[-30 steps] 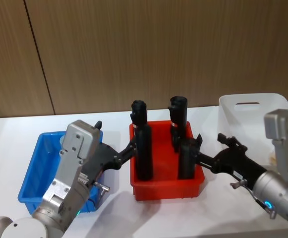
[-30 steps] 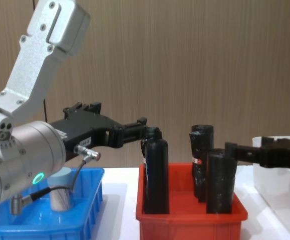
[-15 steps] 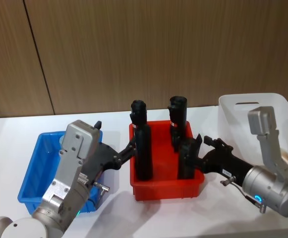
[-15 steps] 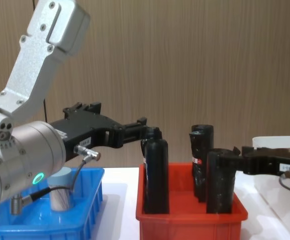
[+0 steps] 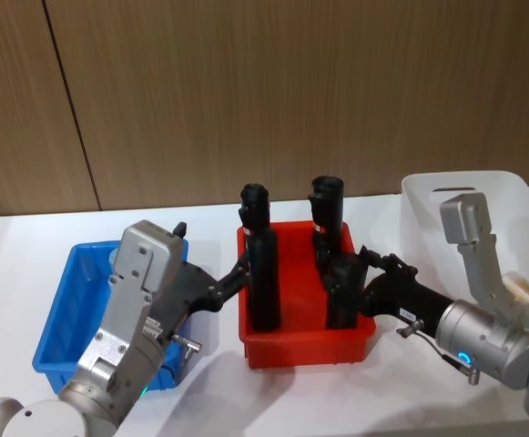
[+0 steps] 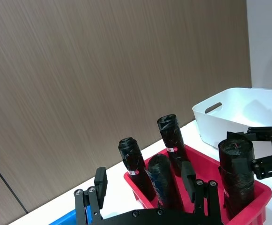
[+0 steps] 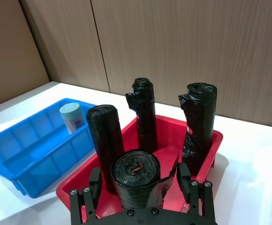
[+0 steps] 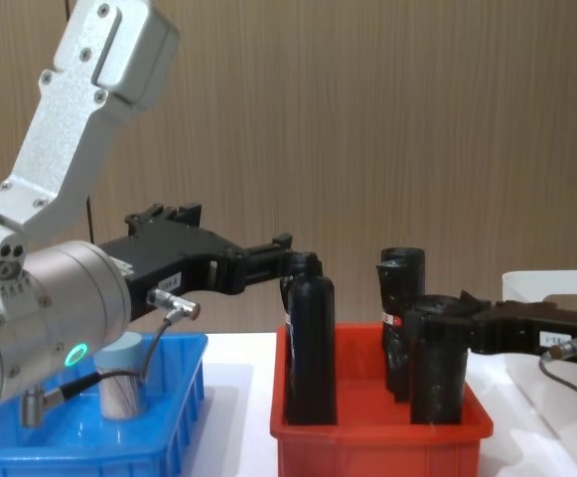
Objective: Pick the cotton swabs from the blue box and place them into the white box.
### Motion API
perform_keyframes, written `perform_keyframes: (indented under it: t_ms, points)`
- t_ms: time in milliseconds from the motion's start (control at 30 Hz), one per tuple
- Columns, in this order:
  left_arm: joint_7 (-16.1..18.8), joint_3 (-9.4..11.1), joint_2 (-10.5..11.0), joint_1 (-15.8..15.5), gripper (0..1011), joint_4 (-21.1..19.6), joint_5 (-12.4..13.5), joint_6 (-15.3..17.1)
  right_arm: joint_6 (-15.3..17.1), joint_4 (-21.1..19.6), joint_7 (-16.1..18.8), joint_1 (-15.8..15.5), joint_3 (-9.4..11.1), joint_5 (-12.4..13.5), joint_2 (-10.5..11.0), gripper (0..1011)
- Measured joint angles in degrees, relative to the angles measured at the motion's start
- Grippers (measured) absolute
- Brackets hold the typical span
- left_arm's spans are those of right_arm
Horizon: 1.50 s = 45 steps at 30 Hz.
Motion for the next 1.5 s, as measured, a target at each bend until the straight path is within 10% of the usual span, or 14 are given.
perform_keyframes:
  t_ms: [500,1067,1500]
  points:
    - [0.00,0.00,0.00,0.00,1004,0.00,0.00,0.00,-0.99,4.09,0.43,2.85,-0.53,-1.55,-0.99,979]
    - [0.00,0.00,0.00,0.00,1004,0.00,0.00,0.00,-1.84,6.39,1.08,4.57,-1.09,-2.46,-1.60,544]
    - [0.00,0.00,0.00,0.00,1004,0.00,0.00,0.00,-1.59,2.34,0.60,3.96,-0.76,-0.64,-1.08,517]
